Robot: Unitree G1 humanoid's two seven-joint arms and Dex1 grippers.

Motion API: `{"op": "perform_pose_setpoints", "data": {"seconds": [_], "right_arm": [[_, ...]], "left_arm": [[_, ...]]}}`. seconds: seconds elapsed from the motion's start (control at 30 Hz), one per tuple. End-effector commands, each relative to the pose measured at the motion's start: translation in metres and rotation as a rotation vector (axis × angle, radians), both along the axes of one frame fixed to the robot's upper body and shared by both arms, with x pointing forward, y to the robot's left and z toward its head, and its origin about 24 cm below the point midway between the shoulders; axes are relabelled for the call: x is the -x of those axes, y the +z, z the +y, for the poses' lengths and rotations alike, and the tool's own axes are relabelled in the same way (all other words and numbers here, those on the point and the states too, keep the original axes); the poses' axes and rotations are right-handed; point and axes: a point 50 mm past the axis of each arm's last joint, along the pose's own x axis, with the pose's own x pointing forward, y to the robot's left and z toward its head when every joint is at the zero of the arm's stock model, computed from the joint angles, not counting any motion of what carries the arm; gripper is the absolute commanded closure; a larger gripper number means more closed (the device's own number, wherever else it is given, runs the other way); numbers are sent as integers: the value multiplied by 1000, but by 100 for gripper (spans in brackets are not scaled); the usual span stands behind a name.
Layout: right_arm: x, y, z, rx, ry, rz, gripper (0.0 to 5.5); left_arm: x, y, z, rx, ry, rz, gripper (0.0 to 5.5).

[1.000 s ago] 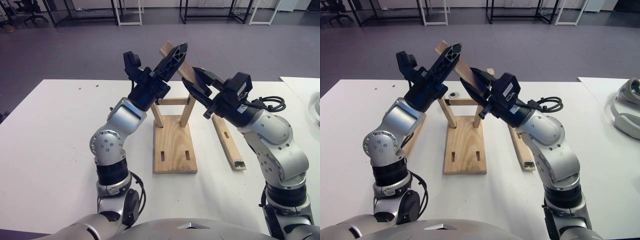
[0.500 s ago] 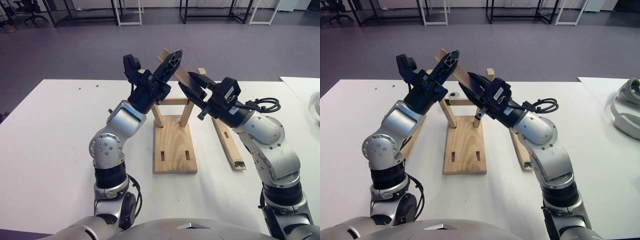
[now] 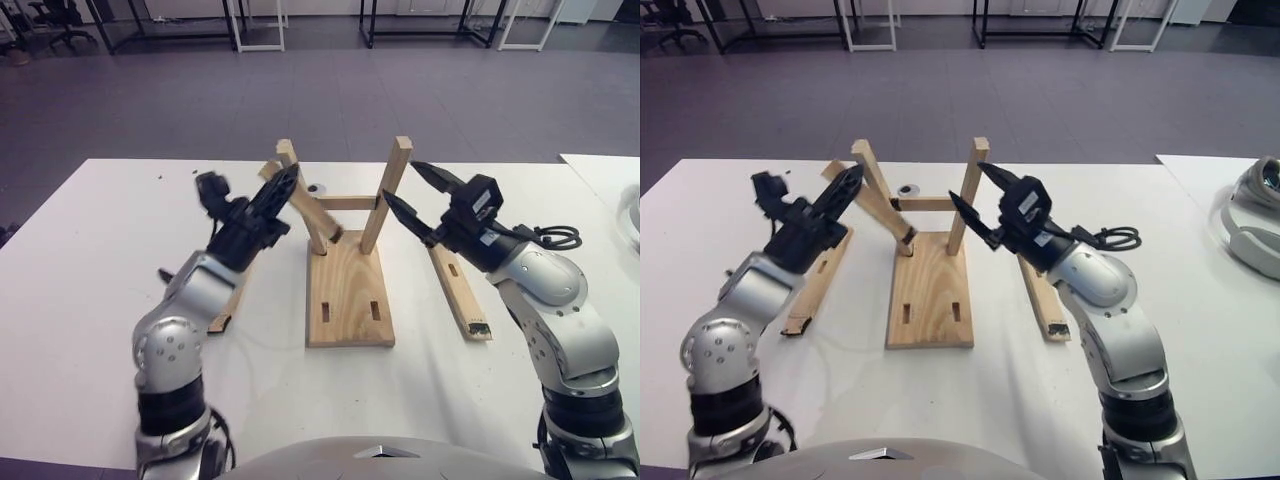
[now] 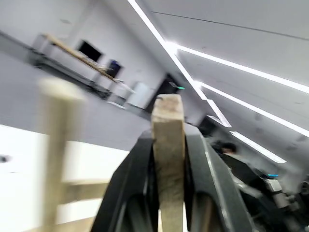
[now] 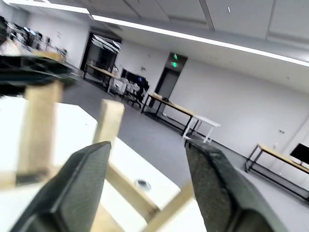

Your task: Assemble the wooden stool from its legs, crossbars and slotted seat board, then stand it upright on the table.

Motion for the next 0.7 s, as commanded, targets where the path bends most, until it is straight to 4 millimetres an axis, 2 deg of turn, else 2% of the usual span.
{"op": "perform_pose_setpoints", "data": {"seconds": [0.03, 0.13, 0.27, 0.4, 0.5, 0.7], "right_arm": [[-11, -38, -51, 54, -234, 141, 268], [-17, -60, -68, 72, -330, 196, 268], [-16, -81, -65, 61, -332, 236, 268], [-16, -89, -61, 49, -325, 245, 268], [-15, -93, -59, 49, -315, 253, 268], [-15, -98, -58, 57, -309, 265, 268]], "left_arm": [[0, -34, 63, -206, 323, 89, 510], [-5, -54, 87, -199, 458, 137, 510], [-12, -71, 96, -150, 518, 162, 510], [-23, -78, 94, -124, 517, 157, 510], [-24, -83, 92, -128, 501, 164, 510], [-20, -102, 98, -270, 489, 219, 510]]}}
